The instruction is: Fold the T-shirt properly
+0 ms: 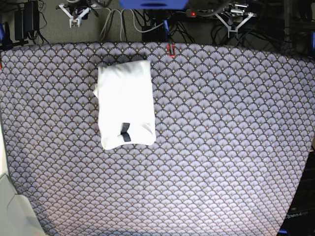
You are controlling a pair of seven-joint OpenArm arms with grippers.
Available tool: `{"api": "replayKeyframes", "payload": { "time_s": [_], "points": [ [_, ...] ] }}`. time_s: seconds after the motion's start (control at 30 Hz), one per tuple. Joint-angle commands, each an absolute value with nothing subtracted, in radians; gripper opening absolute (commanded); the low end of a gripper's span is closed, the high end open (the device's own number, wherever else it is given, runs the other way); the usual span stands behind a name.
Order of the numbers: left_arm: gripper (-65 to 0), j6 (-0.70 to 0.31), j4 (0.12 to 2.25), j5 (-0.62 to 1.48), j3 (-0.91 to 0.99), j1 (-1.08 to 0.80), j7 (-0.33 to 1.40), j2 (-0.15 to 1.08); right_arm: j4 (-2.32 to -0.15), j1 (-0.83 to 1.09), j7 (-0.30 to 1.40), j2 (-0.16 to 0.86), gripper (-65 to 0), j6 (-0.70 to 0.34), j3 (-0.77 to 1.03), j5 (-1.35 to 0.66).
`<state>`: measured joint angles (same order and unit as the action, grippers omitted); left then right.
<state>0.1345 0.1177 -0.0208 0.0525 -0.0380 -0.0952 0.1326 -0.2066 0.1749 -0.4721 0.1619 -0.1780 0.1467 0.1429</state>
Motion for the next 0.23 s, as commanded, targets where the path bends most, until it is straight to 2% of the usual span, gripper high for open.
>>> {"api": "replayKeyframes", "payload": {
  "time_s": [0.0,0.2],
  "points": [
    [-64.7,0.133,0.120,-0.027,0.054,-0.036,-0.105,0.127,-0.206,0.177,-0.487,0.163,-65.0,-0.174,0.133,0.142],
    [-64.7,0.139,0.119,-0.027,0.056,-0.036,-0.113,0.108,-0.206,0.174,-0.487,0.163,-65.0,-0.173,0.107,0.142]
  ]
}}
